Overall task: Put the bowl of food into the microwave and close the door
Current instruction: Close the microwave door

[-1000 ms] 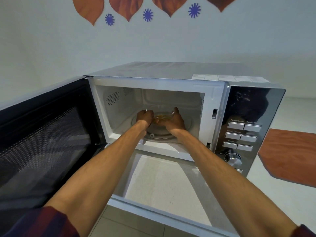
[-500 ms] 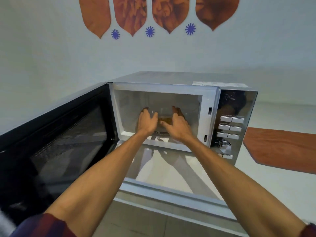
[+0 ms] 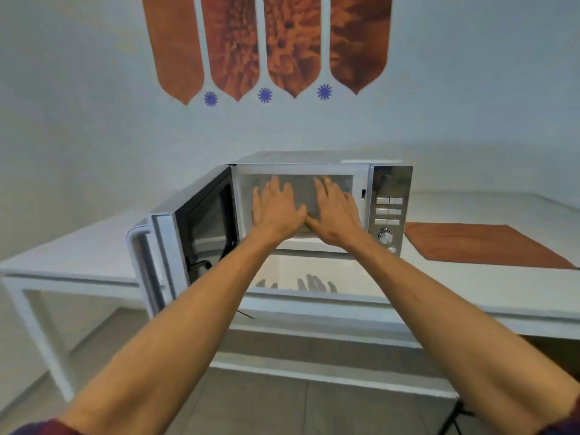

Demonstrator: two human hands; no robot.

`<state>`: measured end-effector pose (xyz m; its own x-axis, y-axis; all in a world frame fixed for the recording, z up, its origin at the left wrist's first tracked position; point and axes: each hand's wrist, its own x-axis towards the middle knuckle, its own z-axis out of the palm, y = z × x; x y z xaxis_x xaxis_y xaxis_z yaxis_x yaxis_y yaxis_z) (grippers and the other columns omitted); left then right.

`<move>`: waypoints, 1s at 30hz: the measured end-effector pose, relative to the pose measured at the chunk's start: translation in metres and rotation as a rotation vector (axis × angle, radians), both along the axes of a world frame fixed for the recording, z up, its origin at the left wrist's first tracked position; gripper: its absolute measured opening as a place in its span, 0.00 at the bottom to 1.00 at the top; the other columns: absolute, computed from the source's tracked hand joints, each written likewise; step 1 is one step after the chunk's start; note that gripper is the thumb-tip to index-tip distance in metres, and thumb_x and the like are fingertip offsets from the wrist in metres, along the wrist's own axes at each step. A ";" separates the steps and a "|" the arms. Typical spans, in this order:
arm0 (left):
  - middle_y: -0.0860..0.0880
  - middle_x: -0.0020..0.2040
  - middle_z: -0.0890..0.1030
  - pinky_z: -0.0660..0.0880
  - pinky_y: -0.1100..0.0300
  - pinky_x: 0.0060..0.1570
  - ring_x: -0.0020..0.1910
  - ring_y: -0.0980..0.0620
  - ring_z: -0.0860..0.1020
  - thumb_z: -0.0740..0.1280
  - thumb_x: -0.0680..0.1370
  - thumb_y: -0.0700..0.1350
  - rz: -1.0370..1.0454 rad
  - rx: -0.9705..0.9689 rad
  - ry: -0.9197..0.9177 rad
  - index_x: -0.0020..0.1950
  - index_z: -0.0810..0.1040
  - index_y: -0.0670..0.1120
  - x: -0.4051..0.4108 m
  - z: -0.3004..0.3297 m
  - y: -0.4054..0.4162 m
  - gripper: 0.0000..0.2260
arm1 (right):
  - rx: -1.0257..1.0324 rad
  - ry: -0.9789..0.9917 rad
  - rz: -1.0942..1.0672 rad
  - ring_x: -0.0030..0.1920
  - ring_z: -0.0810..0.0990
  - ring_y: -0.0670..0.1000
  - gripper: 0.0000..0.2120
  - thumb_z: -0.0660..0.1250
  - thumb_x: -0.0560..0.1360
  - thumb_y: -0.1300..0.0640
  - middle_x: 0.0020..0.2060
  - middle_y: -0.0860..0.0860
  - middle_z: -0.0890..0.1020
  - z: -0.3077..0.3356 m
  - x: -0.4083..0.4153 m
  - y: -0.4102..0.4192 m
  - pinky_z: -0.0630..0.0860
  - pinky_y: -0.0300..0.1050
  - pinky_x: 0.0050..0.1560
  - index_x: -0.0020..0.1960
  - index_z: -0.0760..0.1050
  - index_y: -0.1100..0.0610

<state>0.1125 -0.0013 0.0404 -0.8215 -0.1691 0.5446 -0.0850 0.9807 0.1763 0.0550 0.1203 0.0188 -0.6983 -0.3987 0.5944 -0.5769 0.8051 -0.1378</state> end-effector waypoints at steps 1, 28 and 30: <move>0.37 0.77 0.58 0.51 0.41 0.74 0.75 0.40 0.60 0.60 0.77 0.53 0.017 -0.057 0.023 0.71 0.67 0.40 0.012 0.007 0.000 0.27 | 0.023 0.016 -0.015 0.76 0.55 0.59 0.39 0.60 0.76 0.40 0.77 0.61 0.54 0.004 0.011 0.003 0.55 0.61 0.73 0.77 0.49 0.60; 0.37 0.60 0.79 0.70 0.53 0.51 0.51 0.41 0.75 0.57 0.77 0.44 -0.034 -0.071 -0.347 0.53 0.77 0.41 0.097 0.101 -0.023 0.12 | -0.094 0.117 0.239 0.68 0.70 0.54 0.24 0.54 0.81 0.46 0.70 0.54 0.71 0.060 0.120 0.029 0.60 0.53 0.69 0.73 0.63 0.56; 0.40 0.60 0.80 0.72 0.50 0.57 0.55 0.41 0.77 0.58 0.79 0.47 -0.116 -0.088 -0.357 0.59 0.78 0.40 0.086 0.091 -0.015 0.16 | -0.071 0.118 0.297 0.67 0.71 0.53 0.25 0.53 0.80 0.42 0.68 0.53 0.74 0.061 0.120 0.031 0.62 0.52 0.68 0.71 0.67 0.55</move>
